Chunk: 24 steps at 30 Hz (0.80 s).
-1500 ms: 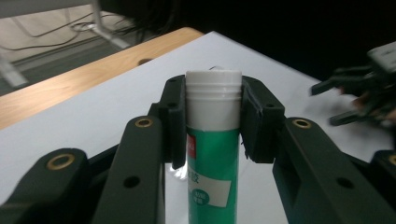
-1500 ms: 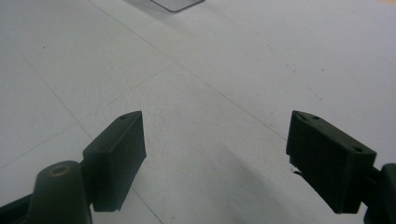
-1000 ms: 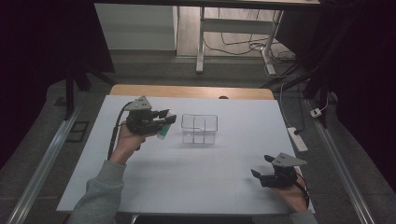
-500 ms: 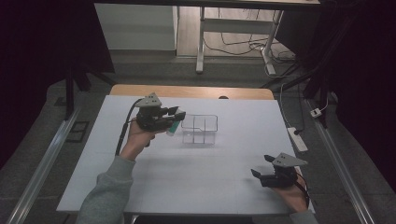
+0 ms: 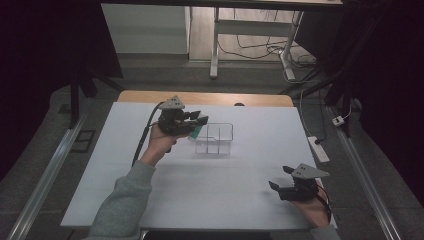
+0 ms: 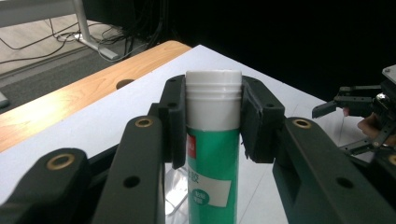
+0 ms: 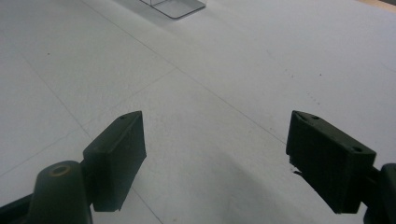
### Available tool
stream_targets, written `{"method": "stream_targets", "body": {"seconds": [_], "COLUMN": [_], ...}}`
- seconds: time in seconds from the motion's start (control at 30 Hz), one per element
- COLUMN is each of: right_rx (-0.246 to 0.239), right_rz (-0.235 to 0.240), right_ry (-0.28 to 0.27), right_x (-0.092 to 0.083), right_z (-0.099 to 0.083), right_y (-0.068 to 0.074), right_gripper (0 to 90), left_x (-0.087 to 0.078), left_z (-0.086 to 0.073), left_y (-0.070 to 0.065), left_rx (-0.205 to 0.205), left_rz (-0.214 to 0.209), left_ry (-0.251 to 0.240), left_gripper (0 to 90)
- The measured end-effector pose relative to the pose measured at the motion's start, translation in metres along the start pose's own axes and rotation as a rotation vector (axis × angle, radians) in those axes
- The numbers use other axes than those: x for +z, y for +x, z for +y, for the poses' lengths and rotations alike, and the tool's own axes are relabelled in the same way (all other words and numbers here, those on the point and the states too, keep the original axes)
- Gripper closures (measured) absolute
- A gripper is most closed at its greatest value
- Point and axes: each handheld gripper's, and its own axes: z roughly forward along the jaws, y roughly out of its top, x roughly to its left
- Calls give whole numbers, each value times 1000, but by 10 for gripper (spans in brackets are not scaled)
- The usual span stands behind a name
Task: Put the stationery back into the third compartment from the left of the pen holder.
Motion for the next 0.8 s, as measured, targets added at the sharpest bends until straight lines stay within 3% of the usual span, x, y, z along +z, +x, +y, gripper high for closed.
{"method": "stream_targets", "body": {"seconds": [0.3,0.7,0.8], "right_rx": [2,-1,-1], "right_rz": [0,-3,-3], "right_ry": [6,4,5], "right_x": [0,0,0], "right_z": [0,0,0], "right_y": [0,0,0], "right_gripper": [192,192,192], "left_x": [14,36,41], "left_z": [7,15,17], "left_y": [-3,-3,-3], "left_rx": [15,-11,-28], "left_rz": [-11,-22,-43], "left_ry": [11,17,8], "left_gripper": [641,641,641]}}
